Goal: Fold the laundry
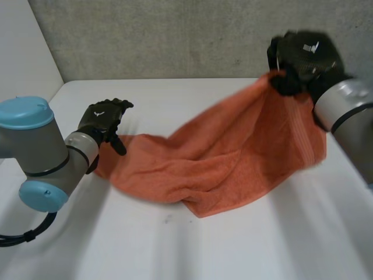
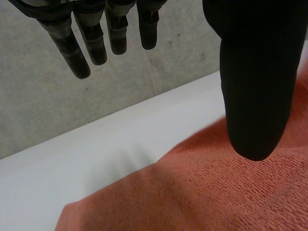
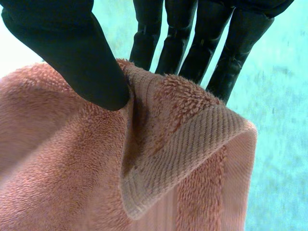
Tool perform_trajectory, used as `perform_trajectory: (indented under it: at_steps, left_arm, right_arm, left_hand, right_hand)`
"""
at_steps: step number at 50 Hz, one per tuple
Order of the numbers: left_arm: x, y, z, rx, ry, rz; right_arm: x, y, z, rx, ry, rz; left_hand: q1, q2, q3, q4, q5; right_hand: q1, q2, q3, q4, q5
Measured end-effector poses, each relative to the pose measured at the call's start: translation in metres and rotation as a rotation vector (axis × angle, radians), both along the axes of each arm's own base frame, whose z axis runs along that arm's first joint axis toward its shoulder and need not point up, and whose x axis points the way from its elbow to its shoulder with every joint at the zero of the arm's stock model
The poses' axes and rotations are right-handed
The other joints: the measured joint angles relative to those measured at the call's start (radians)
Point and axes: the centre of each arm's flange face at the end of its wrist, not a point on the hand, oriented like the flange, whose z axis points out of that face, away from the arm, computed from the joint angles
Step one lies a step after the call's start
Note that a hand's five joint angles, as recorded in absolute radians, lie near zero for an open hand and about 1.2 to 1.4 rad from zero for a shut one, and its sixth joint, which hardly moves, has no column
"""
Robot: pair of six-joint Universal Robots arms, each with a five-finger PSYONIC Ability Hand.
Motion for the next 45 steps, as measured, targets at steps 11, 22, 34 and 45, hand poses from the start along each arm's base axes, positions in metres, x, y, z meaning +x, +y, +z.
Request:
perform_trajectory:
  at_steps: [11, 22, 34, 45]
  left_arm:
    - [-0.008, -0.011, -0.01, -0.024, 0.003, -0.038]
    - [-0.022, -0.01, -0.024, -0.036, 0.022, -0.136]
    - [-0.048, -0.003, -0.035, -0.028, 0.046, -0.308]
    - [-0.058, -0.011, -0.041, -0.058, 0.067, -0.366]
  right_arm:
    - [-0.007, 0.053, 0.081, -0.151, -0.023, 0.127]
    - [-0.015, 0.091, 0.107, -0.227, -0.034, 0.173]
    - [-0.017, 0.106, 0.105, -0.23, -0.017, 0.225]
    - [-0.02, 0.106, 0.106, -0.235, -0.018, 0.217]
  left_hand:
    - [0.0, 0.0, 0.0, 0.0, 0.0]
    - [0.0, 0.002, 0.004, 0.002, 0.001]
    - [0.447, 0.426, 0.428, 0.427, 0.428]
    - [0.137, 0.124, 0.125, 0.124, 0.123]
  right_hand:
    - [0.0, 0.0, 0.004, 0.0, 0.0]
    - [0.0, 0.0, 0.004, 0.0, 0.0]
    - [0.0, 0.0, 0.004, 0.001, 0.0]
    - [0.0, 0.0, 0.005, 0.004, 0.0]
